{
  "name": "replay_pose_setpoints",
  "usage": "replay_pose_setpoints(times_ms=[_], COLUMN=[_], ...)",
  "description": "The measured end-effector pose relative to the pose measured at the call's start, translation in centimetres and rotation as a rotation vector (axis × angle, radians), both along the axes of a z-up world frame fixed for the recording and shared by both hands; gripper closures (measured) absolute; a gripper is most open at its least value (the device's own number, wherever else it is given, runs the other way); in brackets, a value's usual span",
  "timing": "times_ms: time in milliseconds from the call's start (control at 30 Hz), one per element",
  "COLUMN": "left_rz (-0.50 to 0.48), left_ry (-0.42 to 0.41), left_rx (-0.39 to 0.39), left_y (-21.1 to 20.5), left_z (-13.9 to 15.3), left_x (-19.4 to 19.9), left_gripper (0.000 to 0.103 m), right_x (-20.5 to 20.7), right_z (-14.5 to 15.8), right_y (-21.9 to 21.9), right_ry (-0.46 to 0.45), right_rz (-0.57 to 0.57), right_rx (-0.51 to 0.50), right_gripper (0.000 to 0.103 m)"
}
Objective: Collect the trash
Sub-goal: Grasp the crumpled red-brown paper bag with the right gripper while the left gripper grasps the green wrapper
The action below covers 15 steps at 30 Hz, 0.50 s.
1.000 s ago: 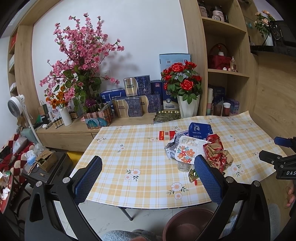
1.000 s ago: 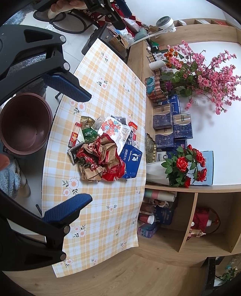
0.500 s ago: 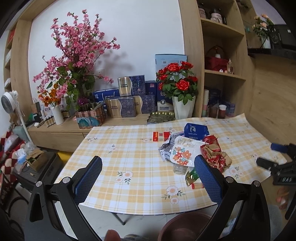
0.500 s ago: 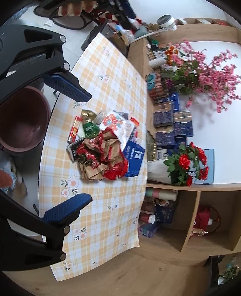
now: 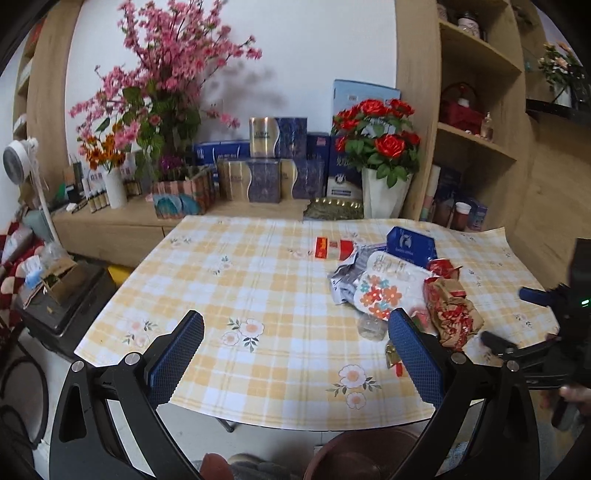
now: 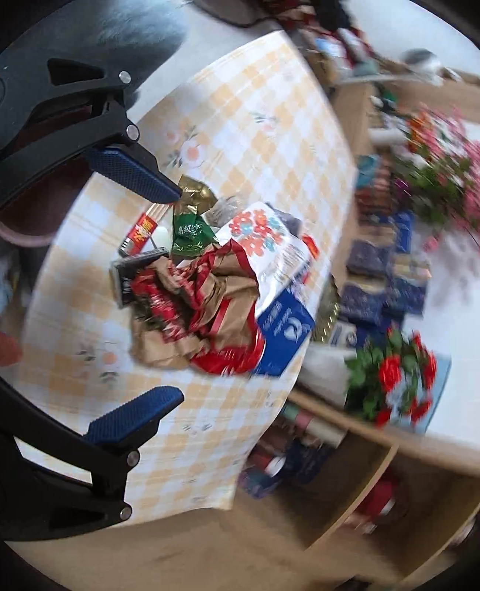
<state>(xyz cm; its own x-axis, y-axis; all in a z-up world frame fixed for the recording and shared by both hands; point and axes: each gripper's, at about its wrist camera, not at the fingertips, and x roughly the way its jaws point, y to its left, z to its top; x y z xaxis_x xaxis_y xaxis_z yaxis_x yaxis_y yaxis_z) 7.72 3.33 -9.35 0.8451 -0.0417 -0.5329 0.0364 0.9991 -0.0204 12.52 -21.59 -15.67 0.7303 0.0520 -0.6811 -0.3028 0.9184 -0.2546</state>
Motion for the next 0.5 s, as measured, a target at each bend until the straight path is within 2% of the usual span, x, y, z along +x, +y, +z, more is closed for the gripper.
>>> replay_pose_setpoints(times_ms=[100,200,300,367,500], left_rz=[0.001,0.009,0.029,0.012,-0.011], left_ry=[0.011,0.019,0.051,0.054,0.061], left_rx=[-0.008,-0.031,-0.045,-0.079,-0.078], left_y=[0.4,0.8,1.3,1.7,1.9], left_z=[-0.6,-1.4,-2.3,-2.8,-3.6], left_x=[0.9,1.6,2.3,2.7,3.2], left_gripper=[0.005,0.005,0.005,0.005,0.006], right_x=[2.0,4.5,6.8,7.7,9.2], right_z=[-1.2,-2.2,-3.4,-4.3,-6.2], right_y=[1.3,2.0,1.9,1.8,1.6], right_ry=[0.008,0.008,0.037,0.063,0.091], right_rz=[0.062,0.07,0.052,0.042,0.005], right_rx=[-0.088,-0.161,-0.169,-0.177,-0.211], right_gripper=[0.006,0.006,0.006,0.006,0.006])
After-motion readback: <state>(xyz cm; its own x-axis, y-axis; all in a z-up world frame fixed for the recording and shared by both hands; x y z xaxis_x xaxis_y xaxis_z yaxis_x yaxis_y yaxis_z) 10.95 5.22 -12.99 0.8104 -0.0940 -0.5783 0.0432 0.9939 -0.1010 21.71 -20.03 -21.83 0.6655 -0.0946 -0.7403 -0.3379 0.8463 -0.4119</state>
